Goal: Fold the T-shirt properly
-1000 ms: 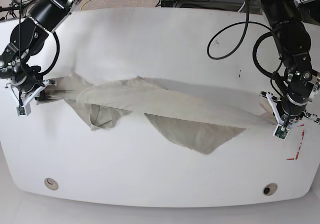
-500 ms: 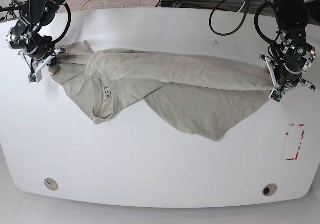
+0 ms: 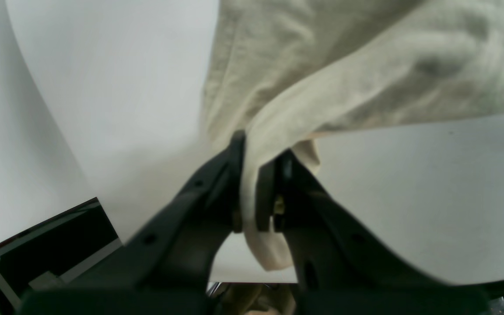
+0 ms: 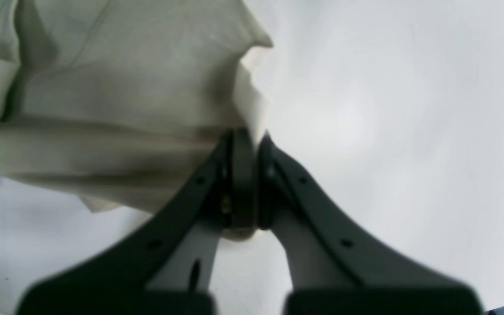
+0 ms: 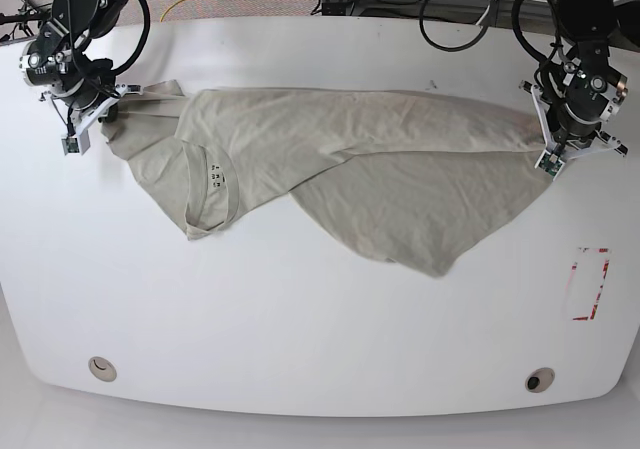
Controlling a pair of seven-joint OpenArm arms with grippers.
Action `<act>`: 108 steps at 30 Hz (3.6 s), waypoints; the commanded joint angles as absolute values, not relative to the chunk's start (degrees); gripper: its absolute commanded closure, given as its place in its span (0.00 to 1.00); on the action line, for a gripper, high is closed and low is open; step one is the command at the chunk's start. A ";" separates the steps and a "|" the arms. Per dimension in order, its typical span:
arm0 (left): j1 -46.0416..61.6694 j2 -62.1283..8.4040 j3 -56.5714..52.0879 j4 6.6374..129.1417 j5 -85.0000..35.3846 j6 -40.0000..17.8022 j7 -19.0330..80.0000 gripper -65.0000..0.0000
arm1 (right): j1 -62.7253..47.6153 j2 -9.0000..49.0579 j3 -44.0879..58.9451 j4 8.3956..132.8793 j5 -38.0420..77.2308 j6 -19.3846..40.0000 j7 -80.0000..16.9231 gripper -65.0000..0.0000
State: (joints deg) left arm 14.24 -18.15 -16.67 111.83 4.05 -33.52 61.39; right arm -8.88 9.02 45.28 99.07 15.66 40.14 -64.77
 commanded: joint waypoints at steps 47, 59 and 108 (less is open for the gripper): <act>16.40 -18.95 -17.01 112.84 5.14 -33.10 61.23 0.51 | -10.24 9.71 45.67 100.53 15.43 40.00 -64.22 1.00; 14.46 -20.62 -17.10 113.27 -5.05 -40.00 64.92 0.44 | -10.07 9.63 45.67 100.53 15.52 40.00 -64.22 1.00; -29.67 -9.19 -20.79 61.05 -4.97 -40.00 52.53 0.45 | -7.69 6.99 44.79 100.53 15.34 40.00 -64.13 1.00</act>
State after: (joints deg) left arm -27.94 -9.13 -20.86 62.78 -3.88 -39.92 54.54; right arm -8.27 6.17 44.58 99.48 14.70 39.97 -65.10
